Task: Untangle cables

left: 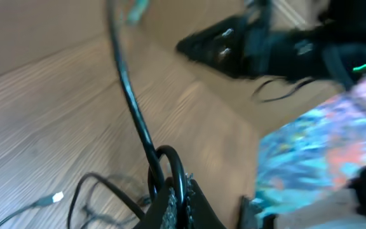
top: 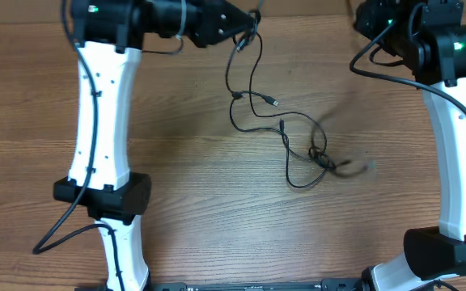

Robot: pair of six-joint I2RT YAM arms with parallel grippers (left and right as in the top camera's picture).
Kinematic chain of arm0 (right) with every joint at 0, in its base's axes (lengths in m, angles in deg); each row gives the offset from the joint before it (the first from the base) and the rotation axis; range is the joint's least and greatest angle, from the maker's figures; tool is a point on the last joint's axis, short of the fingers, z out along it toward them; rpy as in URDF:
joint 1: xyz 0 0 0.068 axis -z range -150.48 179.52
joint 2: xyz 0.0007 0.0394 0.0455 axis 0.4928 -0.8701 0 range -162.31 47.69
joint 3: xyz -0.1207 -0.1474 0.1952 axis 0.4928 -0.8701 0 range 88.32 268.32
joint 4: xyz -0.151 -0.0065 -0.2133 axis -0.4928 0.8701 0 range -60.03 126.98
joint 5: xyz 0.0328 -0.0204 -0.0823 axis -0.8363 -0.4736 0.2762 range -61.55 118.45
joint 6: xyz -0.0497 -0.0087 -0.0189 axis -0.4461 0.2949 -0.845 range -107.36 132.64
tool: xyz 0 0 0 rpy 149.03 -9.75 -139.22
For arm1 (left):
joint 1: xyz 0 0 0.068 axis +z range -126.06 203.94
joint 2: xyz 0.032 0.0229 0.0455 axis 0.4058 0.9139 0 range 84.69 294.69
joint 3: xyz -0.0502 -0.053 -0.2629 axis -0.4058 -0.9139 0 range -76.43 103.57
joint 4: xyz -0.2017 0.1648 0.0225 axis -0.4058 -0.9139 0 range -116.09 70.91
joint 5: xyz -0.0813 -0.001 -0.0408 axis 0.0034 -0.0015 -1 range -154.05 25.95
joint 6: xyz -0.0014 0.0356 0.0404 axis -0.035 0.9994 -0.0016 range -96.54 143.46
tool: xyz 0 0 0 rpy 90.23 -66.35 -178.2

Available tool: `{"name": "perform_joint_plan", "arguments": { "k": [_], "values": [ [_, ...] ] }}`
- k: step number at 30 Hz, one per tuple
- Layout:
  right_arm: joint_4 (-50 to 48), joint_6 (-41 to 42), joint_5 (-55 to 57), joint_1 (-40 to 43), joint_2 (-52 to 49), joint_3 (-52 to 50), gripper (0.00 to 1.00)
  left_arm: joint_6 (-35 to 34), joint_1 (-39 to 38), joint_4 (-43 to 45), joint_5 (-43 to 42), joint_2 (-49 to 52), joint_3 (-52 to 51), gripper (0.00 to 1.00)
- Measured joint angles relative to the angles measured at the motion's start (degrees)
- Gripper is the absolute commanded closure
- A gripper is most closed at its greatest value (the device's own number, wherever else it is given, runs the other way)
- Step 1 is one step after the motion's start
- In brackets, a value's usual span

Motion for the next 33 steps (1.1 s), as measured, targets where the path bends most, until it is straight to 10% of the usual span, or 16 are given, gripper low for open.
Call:
{"name": "perform_joint_plan", "arguments": {
  "k": [17,33],
  "values": [
    [0.2,-9.6,-39.2,-0.1,0.0,0.0,0.44,-19.6,-1.1,7.1,-6.9,-0.2,0.0,0.96],
    [0.0,-10.6,-57.2,-0.5,0.0,0.0,0.44,-23.9,-4.1,8.1,-2.9,-0.2,0.0,0.96]
  ]
}}
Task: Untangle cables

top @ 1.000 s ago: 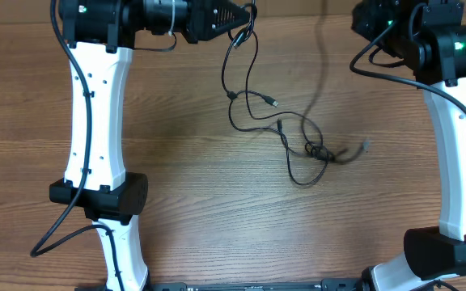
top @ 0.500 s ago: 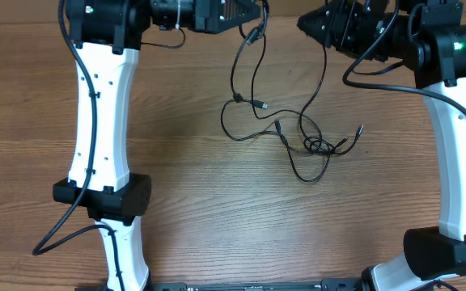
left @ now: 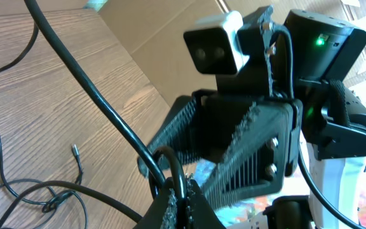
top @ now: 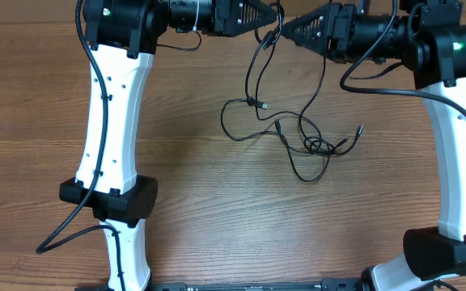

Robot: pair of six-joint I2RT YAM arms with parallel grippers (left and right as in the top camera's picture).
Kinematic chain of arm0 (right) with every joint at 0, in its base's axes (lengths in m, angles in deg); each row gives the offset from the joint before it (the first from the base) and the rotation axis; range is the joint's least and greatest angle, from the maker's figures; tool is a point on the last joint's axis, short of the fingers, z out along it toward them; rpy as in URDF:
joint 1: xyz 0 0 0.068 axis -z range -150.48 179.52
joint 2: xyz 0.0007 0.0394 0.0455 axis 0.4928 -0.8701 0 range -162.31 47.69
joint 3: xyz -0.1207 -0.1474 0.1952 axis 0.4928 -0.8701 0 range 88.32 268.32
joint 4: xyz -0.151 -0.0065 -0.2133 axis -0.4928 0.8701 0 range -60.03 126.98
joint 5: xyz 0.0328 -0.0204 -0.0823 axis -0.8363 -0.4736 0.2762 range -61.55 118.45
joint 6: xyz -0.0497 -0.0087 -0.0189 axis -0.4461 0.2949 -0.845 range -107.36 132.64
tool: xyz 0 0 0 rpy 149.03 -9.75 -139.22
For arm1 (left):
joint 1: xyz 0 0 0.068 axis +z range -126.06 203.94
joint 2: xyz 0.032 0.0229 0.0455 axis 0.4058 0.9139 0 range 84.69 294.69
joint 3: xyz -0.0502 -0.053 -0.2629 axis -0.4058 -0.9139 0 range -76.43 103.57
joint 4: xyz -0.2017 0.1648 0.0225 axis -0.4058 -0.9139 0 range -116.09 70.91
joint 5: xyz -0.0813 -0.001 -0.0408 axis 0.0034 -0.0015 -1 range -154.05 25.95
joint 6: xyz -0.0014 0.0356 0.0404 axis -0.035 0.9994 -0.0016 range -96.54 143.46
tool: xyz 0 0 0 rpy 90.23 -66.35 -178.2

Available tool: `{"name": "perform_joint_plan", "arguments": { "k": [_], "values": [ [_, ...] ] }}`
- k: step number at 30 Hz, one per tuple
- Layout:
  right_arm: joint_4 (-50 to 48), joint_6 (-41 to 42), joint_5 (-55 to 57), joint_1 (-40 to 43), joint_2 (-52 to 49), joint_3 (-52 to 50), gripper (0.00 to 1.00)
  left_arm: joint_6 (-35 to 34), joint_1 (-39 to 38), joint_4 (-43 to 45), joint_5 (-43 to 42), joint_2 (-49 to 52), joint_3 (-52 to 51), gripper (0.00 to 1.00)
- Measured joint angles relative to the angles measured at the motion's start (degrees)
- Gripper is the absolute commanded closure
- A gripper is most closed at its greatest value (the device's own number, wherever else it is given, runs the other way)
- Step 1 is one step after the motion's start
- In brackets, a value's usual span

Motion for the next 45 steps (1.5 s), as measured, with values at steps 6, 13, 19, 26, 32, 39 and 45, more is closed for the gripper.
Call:
{"name": "perform_joint_plan", "arguments": {
  "k": [6,13,19,26,32,39,45],
  "values": [
    [1.7,0.0,-0.7,-2.1,0.0,0.0,0.42,-1.7,0.0,0.2,1.6,0.0,0.0,0.96],
    [2.0,0.0,1.6,-4.9,0.0,0.0,0.42,-5.8,0.0,0.2,3.4,0.0,0.0,0.96],
    [2.0,0.0,4.6,-5.9,0.0,0.0,0.43,-7.7,0.0,0.2,3.7,0.0,0.0,0.96],
    [1.7,-0.1,8.0,-5.9,0.0,0.0,0.43,-8.3,0.0,0.2,4.5,0.0,0.0,0.96],
    [-1.1,-0.2,8.8,-5.9,0.0,0.0,0.43,-8.1,0.0,0.0,3.7,0.0,0.0,0.96],
    [-0.9,-0.2,13.6,-5.8,0.0,0.0,0.43,-8.1,0.0,-1.3,1.4,0.0,0.0,0.96],
    [-1.0,-0.2,16.7,-5.6,0.0,0.0,0.43,-8.1,0.0,-1.7,0.9,0.0,0.0,0.96]
  ]
}}
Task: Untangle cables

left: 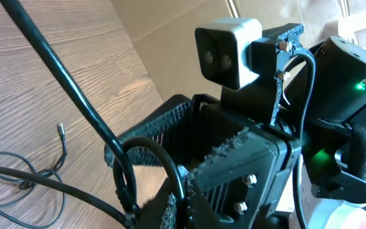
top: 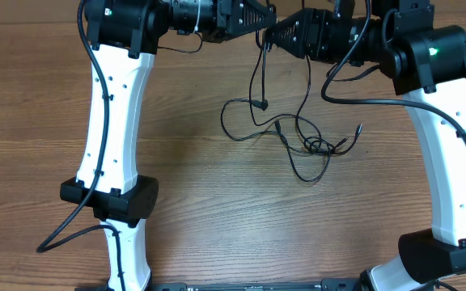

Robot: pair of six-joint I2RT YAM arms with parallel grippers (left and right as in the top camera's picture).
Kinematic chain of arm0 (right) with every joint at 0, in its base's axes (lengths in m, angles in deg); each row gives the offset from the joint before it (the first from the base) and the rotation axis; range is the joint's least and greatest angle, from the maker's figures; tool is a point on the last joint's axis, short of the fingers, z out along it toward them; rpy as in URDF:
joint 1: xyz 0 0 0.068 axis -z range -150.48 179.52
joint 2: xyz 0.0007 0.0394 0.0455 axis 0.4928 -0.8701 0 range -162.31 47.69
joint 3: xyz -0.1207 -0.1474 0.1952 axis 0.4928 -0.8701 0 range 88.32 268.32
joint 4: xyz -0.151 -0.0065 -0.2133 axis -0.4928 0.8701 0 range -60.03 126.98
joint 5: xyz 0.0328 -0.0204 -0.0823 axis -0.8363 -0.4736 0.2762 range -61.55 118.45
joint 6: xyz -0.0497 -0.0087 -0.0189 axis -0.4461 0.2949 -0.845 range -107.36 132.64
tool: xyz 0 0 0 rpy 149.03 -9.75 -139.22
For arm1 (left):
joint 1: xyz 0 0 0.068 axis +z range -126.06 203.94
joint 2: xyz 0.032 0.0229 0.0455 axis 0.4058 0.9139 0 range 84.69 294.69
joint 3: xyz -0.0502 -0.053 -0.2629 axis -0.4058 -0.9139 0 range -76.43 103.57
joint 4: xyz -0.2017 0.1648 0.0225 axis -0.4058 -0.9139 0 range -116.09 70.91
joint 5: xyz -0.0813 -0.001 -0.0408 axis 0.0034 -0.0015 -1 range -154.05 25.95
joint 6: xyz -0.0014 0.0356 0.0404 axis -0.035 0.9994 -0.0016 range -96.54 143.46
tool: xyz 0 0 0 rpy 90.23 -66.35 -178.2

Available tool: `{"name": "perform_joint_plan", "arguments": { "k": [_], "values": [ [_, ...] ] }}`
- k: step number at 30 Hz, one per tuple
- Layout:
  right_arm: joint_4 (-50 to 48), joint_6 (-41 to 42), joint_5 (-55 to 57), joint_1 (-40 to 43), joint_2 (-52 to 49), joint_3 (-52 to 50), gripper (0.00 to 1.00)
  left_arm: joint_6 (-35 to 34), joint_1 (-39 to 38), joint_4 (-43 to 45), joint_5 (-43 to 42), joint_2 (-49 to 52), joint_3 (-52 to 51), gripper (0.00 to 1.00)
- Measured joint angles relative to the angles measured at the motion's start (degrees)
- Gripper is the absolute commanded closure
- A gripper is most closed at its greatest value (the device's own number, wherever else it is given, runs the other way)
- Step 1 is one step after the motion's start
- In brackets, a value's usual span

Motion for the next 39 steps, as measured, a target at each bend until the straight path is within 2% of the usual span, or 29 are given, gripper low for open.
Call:
{"name": "perform_joint_plan", "arguments": {
  "k": [9,20,26,29,32,39],
  "values": [
    [-0.9,0.1,5.8,0.0,0.1,0.2,0.47,-0.1,0.0,-0.2,-2.9,0.0,-0.2,0.96],
    [-1.1,0.1,15.1,-1.2,1.6,0.5,0.46,0.0,0.0,0.0,-5.4,0.2,-0.4,0.96],
    [-1.6,0.0,22.3,-1.4,1.6,0.5,0.36,-0.4,0.1,0.0,-5.3,0.4,-0.5,0.96],
    [-1.8,0.2,28.5,-0.6,1.2,0.5,0.33,-1.1,0.1,0.0,-8.3,0.2,-0.5,0.96],
    [-2.2,0.1,32.1,0.6,0.4,0.5,0.25,-1.8,0.1,0.0,-11.0,-0.2,-0.5,0.96],
    [-2.1,0.2,30.9,0.8,0.1,0.5,0.24,-1.7,0.1,0.0,-12.3,-0.2,-0.5,0.96]
  ]
}}
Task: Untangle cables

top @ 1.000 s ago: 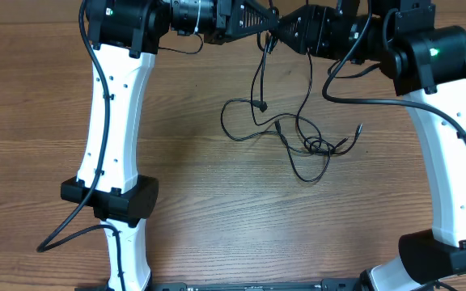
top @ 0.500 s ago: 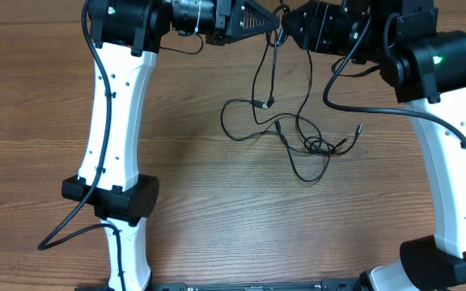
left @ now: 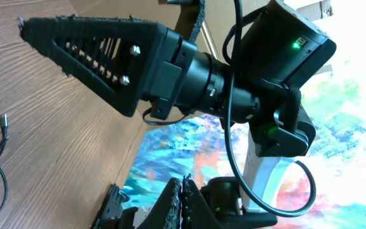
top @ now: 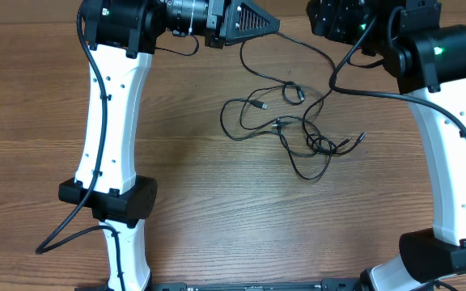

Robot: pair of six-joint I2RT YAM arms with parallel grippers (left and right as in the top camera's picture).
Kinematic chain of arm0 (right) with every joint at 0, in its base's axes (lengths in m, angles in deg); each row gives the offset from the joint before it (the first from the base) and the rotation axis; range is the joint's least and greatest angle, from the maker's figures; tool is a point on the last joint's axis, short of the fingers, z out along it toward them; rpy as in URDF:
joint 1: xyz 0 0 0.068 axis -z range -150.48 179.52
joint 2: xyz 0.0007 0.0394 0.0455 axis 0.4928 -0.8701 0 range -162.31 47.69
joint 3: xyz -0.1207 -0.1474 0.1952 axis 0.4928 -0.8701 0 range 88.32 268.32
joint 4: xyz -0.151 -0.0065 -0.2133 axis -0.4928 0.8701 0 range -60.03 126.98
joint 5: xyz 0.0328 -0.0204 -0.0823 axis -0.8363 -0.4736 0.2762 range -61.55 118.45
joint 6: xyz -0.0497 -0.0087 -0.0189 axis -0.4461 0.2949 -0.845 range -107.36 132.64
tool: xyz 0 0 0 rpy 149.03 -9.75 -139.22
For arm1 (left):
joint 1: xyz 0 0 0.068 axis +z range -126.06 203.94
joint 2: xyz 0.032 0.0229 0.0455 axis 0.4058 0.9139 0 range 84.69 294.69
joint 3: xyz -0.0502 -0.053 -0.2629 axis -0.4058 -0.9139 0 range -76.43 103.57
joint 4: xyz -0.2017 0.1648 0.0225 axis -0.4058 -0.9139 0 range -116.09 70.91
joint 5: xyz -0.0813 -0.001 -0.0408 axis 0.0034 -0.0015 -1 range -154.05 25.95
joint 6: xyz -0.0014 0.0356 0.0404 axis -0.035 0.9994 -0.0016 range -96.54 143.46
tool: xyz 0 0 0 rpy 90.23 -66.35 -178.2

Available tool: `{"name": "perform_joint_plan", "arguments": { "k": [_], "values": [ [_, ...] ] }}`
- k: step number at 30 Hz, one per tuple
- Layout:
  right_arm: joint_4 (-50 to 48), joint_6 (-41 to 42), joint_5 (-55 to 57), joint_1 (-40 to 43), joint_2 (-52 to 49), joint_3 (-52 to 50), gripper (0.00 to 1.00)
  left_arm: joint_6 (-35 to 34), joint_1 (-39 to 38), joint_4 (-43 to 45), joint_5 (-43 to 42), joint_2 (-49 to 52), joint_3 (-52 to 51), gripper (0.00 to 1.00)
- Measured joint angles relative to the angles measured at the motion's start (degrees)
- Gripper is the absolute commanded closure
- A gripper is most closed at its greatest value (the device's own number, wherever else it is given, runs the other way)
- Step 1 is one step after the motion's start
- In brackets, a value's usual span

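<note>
A tangle of thin black cables (top: 318, 145) lies on the wooden table, with its knot at centre right. One strand (top: 298, 42) loops up to the far edge under both arms. Two plug ends (top: 259, 105) lie near the middle. My left gripper (top: 275, 24) hangs above that far loop, jaws pressed shut with nothing between them (left: 184, 191). My right gripper (top: 311, 16) faces it from the right. In the left wrist view only the side of one right finger (left: 88, 48) shows, so its gap is hidden. A bit of cable shows at the lower left.
The wooden table (top: 176, 202) carries only the cables. Both white arm columns (top: 108, 121) stand at the left and right sides. A thick black arm lead (top: 354, 56) hangs off the right arm near the cables.
The cable loop that sat in my left jaws is gone from them. The strands that hung between the two grippers now lie spread on the table, and the right gripper has drawn back to the right.
First my left gripper held a cable up at the far edge, with the right arm away at the right. Then the right gripper came in tip to tip with the left, closer still a moment later. Now they are apart and the cable lies flat.
</note>
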Motion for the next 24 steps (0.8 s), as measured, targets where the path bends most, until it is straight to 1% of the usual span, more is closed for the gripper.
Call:
{"name": "perform_joint_plan", "arguments": {
  "k": [2,3,4,6,7,8,10,12,13,14,15,18,21,24],
  "values": [
    [0.0,0.0,-1.4,0.0,0.0,0.0,0.2,0.3,0.0,-0.7,1.3,0.0,0.0,0.96],
    [0.0,-0.1,-1.9,0.0,0.0,0.0,0.13,0.4,0.0,-1.5,2.6,0.0,0.0,0.96],
    [0.0,0.0,-2.1,0.0,0.0,0.0,0.0,0.7,0.0,-2.9,4.6,0.0,0.1,0.96],
    [0.5,0.1,-0.6,0.0,0.0,0.0,0.0,1.6,0.0,-8.1,13.8,0.0,0.2,0.96],
    [1.0,0.0,1.0,0.0,0.0,0.0,0.0,2.0,0.0,-11.7,19.6,0.0,0.2,0.95],
    [1.9,0.0,3.1,0.0,0.0,0.0,0.0,2.6,-0.2,-15.2,28.6,0.0,0.2,0.93],
    [4.7,0.0,6.1,0.0,-0.3,0.0,0.0,3.2,-1.0,-20.2,43.2,0.0,0.2,0.89],
    [7.1,0.7,7.2,0.0,-0.9,0.0,0.0,3.4,-1.9,-22.6,51.0,0.0,0.3,0.74],
    [8.8,1.3,7.6,0.0,-1.6,0.0,0.0,3.8,-2.5,-23.6,54.0,0.0,0.2,0.69],
    [10.0,1.9,7.9,0.0,-2.4,0.0,0.0,4.0,-3.2,-24.2,56.4,0.0,0.2,0.64],
    [10.9,2.5,8.1,0.0,-3.4,0.0,0.0,4.6,-4.1,-24.6,58.6,0.1,0.2,0.61],
    [12.3,3.4,7.9,0.0,-7.0,0.0,0.0,6.6,-6.9,-25.4,62.4,1.4,0.3,0.39],
    [13.0,4.0,7.0,0.1,-9.4,-0.5,0.0,8.4,-9.0,-26.5,64.3,5.7,0.5,0.32],
    [13.0,4.2,6.1,0.5,-9.4,-0.5,0.0,9.2,-9.6,-27.0,65.2,10.7,0.5,0.28]
  ]
}}
